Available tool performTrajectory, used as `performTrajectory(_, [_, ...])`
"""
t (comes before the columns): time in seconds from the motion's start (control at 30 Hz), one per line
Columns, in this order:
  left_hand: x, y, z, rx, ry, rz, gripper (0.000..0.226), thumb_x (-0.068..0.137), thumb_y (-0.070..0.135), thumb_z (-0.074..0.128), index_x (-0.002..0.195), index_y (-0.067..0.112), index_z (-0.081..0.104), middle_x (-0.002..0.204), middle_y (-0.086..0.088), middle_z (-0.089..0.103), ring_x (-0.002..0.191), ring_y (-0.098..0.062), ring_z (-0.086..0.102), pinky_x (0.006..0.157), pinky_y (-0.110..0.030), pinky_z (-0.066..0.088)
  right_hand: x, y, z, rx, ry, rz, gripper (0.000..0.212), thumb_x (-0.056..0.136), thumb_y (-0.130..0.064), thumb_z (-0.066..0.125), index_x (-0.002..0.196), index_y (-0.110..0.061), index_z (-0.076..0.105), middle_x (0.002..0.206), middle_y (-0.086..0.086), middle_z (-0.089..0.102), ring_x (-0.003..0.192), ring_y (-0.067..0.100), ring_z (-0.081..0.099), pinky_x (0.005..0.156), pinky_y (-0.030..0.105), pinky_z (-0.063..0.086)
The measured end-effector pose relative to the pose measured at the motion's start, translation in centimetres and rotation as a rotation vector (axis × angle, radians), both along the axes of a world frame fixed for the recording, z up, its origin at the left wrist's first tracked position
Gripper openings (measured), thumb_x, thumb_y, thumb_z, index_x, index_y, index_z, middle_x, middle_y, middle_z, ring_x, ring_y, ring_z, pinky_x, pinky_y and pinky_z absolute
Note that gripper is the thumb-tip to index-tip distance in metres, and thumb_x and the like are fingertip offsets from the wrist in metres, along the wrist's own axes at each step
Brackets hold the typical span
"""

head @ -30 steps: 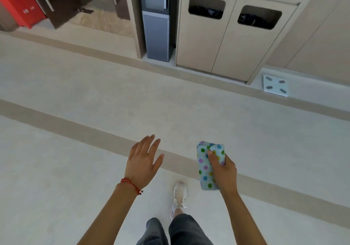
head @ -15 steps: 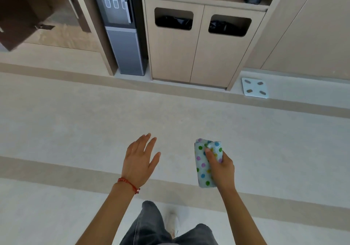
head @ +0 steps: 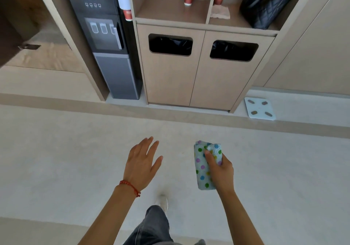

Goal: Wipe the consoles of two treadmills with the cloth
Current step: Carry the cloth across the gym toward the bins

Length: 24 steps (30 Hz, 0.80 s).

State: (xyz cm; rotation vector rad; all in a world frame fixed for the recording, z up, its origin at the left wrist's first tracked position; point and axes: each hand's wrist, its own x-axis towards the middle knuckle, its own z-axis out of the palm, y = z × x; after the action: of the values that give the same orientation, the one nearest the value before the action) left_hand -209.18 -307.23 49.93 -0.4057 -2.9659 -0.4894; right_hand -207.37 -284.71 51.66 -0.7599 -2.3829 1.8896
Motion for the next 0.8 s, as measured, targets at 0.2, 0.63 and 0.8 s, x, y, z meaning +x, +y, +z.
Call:
performTrajectory(0.2, [-13.1, 0.0, 1.6, -0.021, 0.019, -0.061, 0.066, 0.099, 0.049, 0.015, 0.120, 0.006, 0.061, 0.124, -0.016, 0.059, 0.112, -0.032, 0.058, 0.090, -0.048, 0.047, -11.8, -0.9, 1.5, -0.003, 0.029, -0.032, 0.016, 0.088, -0.030, 0.059, 0.074, -0.023, 0.057, 0.073, -0.004, 0.065, 0.067, 0.012, 0.063, 0.054, 0.018, 0.046])
performTrajectory(0.63, [-36.0, 4.0, 0.3, -0.024, 0.021, -0.025, 0.067, 0.099, 0.049, 0.016, 0.119, 0.004, 0.061, 0.122, -0.018, 0.061, 0.110, -0.034, 0.059, 0.090, -0.049, 0.044, -35.3, 3.4, 0.3, 0.008, 0.040, -0.025, 0.015, 0.088, -0.032, 0.059, 0.079, -0.020, 0.057, 0.073, -0.004, 0.065, 0.064, 0.007, 0.063, 0.045, 0.008, 0.046])
performTrajectory(0.8, [-44.4, 6.1, 1.7, -0.012, 0.039, 0.008, 0.066, 0.099, 0.048, 0.015, 0.119, 0.005, 0.061, 0.123, -0.016, 0.060, 0.111, -0.033, 0.058, 0.090, -0.047, 0.045, -45.1, 5.4, 1.9, 0.001, 0.039, 0.018, 0.017, 0.087, -0.032, 0.060, 0.075, -0.021, 0.057, 0.072, -0.004, 0.066, 0.064, 0.010, 0.064, 0.049, 0.014, 0.048])
